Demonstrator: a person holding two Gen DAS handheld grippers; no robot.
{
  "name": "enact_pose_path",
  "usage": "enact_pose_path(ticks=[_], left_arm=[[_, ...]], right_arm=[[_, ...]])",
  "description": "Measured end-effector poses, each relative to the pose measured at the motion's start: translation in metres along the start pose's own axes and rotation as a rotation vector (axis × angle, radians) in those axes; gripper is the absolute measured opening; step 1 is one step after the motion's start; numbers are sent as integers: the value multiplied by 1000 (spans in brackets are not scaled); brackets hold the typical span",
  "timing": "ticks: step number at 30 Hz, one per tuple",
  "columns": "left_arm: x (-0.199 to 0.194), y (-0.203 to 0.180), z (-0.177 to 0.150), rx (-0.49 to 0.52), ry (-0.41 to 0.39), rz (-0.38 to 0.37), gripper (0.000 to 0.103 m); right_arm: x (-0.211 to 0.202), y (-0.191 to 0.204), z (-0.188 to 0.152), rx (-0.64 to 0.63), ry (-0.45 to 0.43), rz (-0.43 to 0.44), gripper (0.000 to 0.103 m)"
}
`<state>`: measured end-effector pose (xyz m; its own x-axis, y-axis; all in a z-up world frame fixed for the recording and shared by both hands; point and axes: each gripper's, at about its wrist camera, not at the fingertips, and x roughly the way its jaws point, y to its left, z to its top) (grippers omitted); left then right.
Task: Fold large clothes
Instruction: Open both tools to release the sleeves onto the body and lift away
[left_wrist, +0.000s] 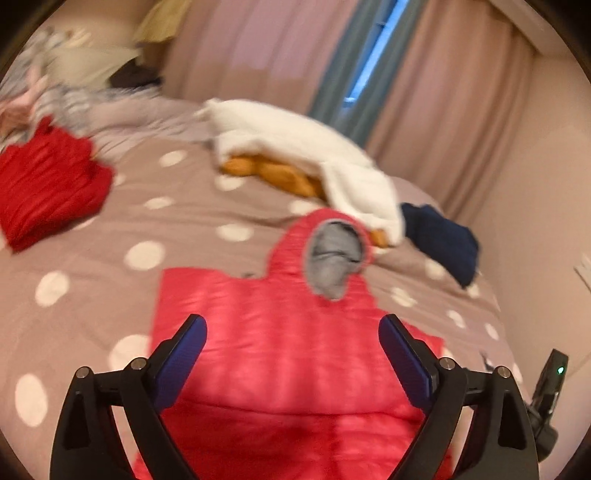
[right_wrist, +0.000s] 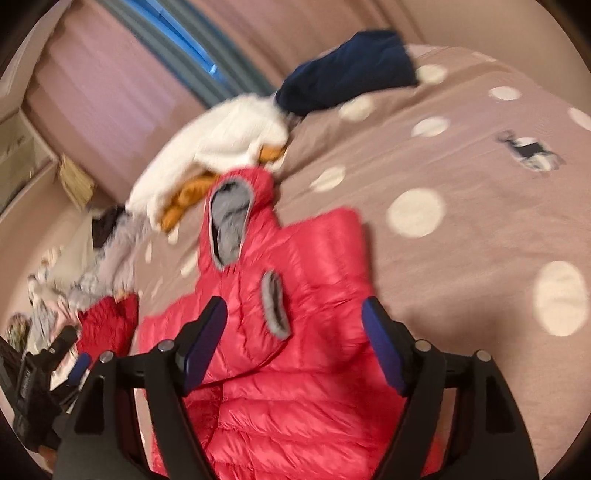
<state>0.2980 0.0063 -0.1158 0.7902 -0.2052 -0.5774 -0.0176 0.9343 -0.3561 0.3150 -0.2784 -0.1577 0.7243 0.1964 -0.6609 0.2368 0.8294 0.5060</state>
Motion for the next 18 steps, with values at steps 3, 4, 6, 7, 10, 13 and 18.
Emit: enact_pose_path(ticks=[3,4,6,7,10,13,18], left_arm=[[6,28,0,-84,31,36,93],[8,38,0,-112,39,51,93],[9,55,0,-158,48,82,93],[9,64,0,-186,48,101,93],[10,82,1,-226,45,125,93],[9,93,3,-238,54,144,93],[9,98,4,-241,64,145,93]], right_arm=[[35,18,-6,-22,64,0,76],[45,23,-9,-30,89,-3,76],[64,37,-13,-68,118,-19,76],[70,42,-15,-82,126,-28,79],[91,51,-20,-101,150,-68,92],[104,58,-28,-169,132,-128,69],[88,52,-22,-121,31,-139,17]])
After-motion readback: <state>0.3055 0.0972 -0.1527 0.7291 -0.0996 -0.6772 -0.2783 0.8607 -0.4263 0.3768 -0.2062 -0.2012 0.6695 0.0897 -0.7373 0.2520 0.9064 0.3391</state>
